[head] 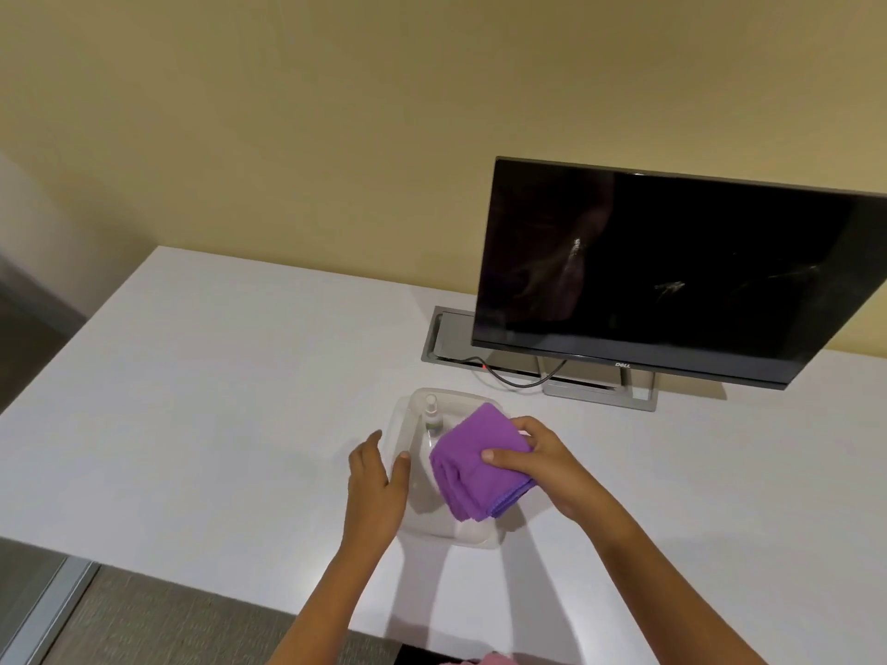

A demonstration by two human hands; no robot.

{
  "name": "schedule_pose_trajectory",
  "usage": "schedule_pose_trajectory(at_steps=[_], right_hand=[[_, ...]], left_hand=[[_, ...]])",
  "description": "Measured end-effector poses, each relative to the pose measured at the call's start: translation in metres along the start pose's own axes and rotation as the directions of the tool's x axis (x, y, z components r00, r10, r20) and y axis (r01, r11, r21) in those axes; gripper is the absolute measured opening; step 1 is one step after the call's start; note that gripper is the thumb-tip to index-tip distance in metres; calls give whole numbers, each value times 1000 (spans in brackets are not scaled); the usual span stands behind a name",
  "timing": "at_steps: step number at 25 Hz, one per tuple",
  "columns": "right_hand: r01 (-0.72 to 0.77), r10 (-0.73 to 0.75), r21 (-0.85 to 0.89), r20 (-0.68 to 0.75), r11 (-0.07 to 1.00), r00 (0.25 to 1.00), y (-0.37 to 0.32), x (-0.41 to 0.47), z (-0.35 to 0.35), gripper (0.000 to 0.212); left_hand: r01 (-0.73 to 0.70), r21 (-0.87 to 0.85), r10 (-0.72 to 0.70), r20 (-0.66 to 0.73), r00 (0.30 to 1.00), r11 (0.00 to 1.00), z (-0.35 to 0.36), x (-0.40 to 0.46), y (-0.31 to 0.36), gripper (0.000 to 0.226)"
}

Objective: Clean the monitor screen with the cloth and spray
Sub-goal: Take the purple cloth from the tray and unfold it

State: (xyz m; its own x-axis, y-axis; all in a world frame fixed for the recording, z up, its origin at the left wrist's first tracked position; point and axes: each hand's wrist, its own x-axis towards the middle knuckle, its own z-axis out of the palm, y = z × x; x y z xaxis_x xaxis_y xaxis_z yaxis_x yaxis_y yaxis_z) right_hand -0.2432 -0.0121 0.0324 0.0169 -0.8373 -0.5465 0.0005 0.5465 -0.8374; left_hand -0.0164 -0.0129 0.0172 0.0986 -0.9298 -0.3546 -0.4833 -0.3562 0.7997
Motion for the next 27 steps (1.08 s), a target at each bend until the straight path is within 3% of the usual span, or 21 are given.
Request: schedule_pose_trajectory(at_steps=[4, 7, 10, 14, 19, 22, 23, 27], right_hand=[[-65, 50, 432, 47, 900, 998, 8, -24, -43, 63], [-70, -11, 660, 117, 748, 993, 18, -40, -66, 41], [-88, -18, 767, 129, 636, 991, 29, -55, -84, 37], [-105, 63, 806, 84, 582, 994, 46, -68, -107, 31], [17, 72, 860, -62, 509, 995, 63, -77, -142, 25], [-34, 110, 908, -13, 417, 994, 67, -79, -161, 49], [-49, 106, 899, 3, 436, 994, 66, -80, -166, 53], [26, 25, 705, -63, 709, 998, 58, -80, -174, 42]], left_hand=[[171, -363, -50, 321, 946, 916, 26, -26, 43, 43], [243, -410, -13, 488, 873, 879, 53, -43, 69, 54], [180, -427, 98, 553, 827, 886, 82, -55, 85, 41], [62, -392, 120, 423, 898, 918, 108, -66, 98, 21], [68, -389, 65, 319, 946, 919, 124, -72, 100, 19], [107, -398, 5, 272, 962, 911, 130, -73, 100, 14], [117, -396, -12, 257, 966, 911, 133, -72, 99, 14], [135, -397, -49, 219, 974, 908, 140, -65, 87, 18]])
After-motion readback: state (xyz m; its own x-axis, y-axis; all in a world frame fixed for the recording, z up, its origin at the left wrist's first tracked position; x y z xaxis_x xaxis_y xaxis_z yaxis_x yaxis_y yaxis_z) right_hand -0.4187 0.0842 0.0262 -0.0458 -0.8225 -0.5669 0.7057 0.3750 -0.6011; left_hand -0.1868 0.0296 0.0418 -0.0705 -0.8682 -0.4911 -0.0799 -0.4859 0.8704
